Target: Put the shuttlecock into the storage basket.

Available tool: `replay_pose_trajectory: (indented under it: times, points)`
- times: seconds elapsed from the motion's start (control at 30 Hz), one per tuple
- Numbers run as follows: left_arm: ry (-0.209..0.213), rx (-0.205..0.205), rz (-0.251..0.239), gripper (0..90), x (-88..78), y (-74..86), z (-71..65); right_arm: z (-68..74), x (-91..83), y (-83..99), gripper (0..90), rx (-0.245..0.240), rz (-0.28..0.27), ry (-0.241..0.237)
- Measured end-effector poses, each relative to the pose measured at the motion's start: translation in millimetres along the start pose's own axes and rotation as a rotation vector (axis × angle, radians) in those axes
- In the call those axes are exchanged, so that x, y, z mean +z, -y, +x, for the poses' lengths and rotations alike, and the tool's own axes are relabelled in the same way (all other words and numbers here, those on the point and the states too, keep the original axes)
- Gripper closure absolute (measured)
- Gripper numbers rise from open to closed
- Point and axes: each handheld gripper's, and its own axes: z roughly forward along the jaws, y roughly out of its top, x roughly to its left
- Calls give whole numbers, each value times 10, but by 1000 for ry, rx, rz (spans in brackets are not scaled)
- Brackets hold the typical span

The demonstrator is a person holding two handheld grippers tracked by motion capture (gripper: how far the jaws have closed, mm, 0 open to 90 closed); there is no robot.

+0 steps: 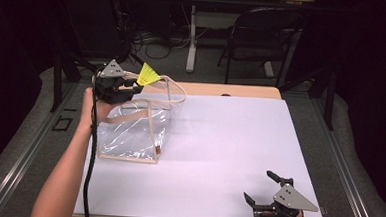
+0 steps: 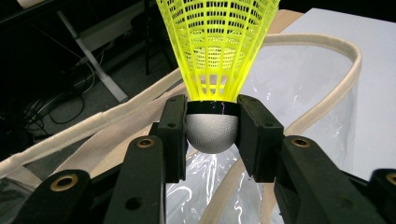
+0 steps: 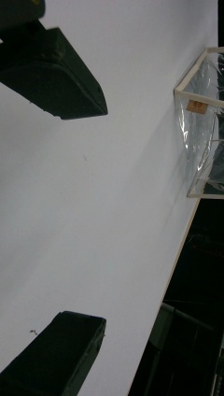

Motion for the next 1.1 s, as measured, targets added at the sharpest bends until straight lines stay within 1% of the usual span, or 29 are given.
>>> replay_pose_trajectory:
  times: [0.1, 0.3, 0.4, 0.57, 0.9, 1.1]
  points:
    - [-1, -5, 2, 650, 4, 23, 9, 1, 1, 1, 7, 2, 1, 0]
    - [2, 0, 12, 650, -7, 42, 28, 1, 1, 1, 7, 2, 1, 0]
    - [4, 10, 15, 650, -14, 47, 31, 2, 0, -2, 7, -1, 1, 1]
    - [15, 10, 26, 650, -7, 65, 25, 2, 0, -1, 7, -1, 2, 0]
    - [22, 20, 45, 650, -11, 81, 27, 3, 2, -1, 7, -3, 3, 1]
    - [29, 16, 50, 649, -15, 88, 34, 4, 3, -1, 7, -2, 4, 0]
